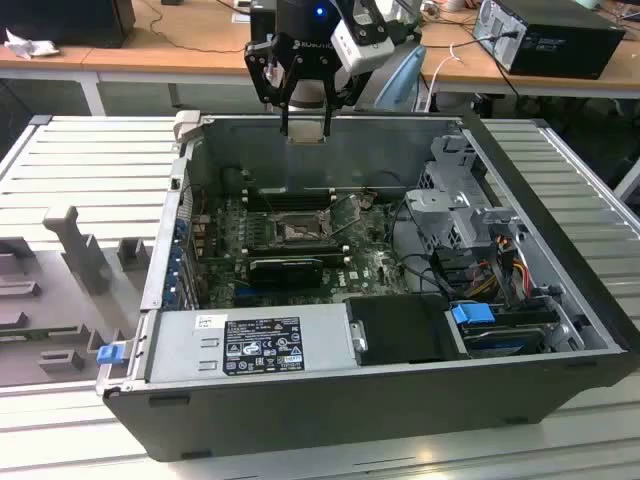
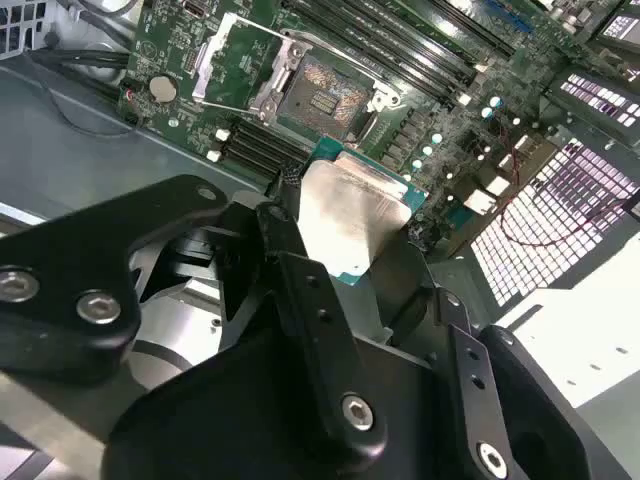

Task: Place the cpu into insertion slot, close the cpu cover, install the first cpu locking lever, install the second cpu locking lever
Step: 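Place the cpu into insertion slot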

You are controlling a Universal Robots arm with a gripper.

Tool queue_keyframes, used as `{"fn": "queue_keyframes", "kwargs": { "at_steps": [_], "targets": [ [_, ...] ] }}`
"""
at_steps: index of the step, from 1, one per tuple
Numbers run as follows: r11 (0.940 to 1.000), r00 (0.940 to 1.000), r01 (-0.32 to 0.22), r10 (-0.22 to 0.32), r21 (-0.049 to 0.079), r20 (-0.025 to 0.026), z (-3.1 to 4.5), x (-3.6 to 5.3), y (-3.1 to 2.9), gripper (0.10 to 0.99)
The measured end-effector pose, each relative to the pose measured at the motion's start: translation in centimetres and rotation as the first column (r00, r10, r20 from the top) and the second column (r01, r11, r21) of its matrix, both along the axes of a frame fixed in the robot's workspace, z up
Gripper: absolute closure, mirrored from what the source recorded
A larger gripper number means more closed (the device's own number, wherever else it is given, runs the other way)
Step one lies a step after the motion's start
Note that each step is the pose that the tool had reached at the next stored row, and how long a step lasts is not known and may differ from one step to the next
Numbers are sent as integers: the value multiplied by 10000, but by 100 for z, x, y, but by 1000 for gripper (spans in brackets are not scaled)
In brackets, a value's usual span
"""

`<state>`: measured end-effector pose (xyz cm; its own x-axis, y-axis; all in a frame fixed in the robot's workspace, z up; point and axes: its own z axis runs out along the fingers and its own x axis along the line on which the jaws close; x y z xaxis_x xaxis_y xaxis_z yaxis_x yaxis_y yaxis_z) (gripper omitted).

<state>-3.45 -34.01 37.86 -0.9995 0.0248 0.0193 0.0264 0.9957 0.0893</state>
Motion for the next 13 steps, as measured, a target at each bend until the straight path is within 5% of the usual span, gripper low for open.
{"fn": "queue_keyframes", "kwargs": {
  "at_steps": [13],
  "targets": [
    [9998, 9998, 216, -216, -7, -11, -18, 0, -1, 557]
  ]
}}
